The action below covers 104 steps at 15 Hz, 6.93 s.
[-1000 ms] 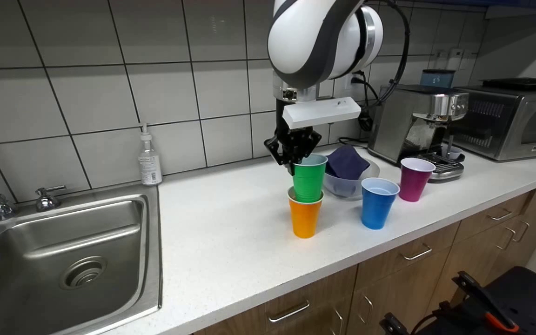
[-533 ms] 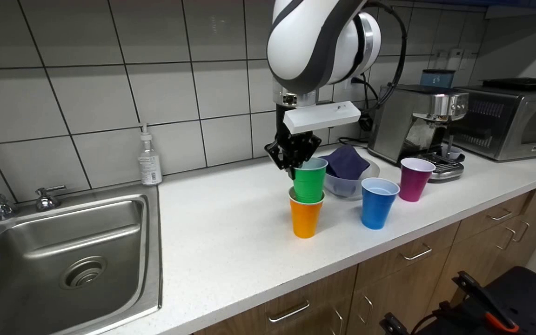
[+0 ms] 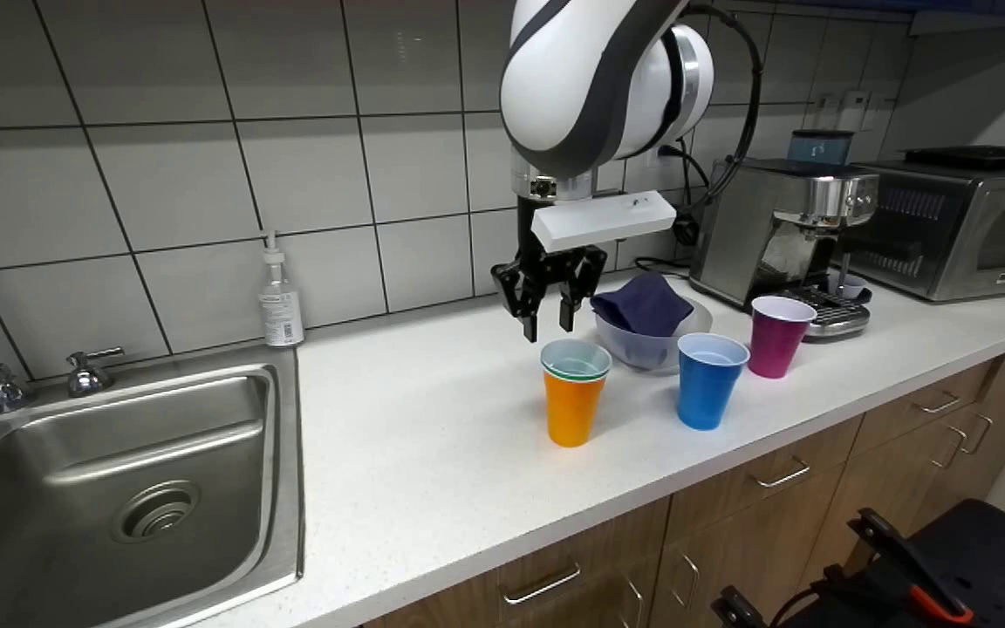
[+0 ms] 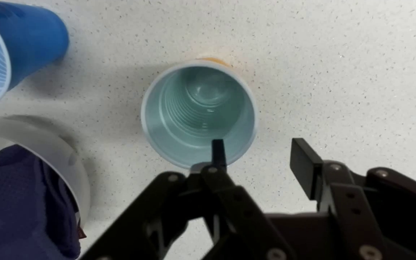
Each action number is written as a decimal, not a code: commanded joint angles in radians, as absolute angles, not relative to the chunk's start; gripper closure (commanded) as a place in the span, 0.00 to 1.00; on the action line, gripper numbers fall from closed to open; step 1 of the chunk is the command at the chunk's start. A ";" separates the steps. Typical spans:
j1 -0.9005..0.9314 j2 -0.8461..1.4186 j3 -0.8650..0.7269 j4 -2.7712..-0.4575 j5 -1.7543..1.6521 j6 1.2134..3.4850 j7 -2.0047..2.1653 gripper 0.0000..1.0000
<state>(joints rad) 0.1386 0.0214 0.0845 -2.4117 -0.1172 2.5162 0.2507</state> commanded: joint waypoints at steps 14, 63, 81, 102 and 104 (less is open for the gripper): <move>0.086 -0.012 0.051 -2.422 -0.080 2.515 0.227 0.00; -0.047 0.168 -0.131 -2.423 -0.162 2.511 0.342 0.73; -0.024 0.022 -0.093 -2.443 -0.128 2.544 0.316 0.99; 0.075 -0.143 0.045 -2.433 0.098 2.613 0.169 0.99; 0.085 -0.149 0.050 -2.432 0.115 2.597 0.145 0.99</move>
<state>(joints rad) 0.0763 -0.1181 0.0393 -2.4276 0.0710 2.6264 0.2058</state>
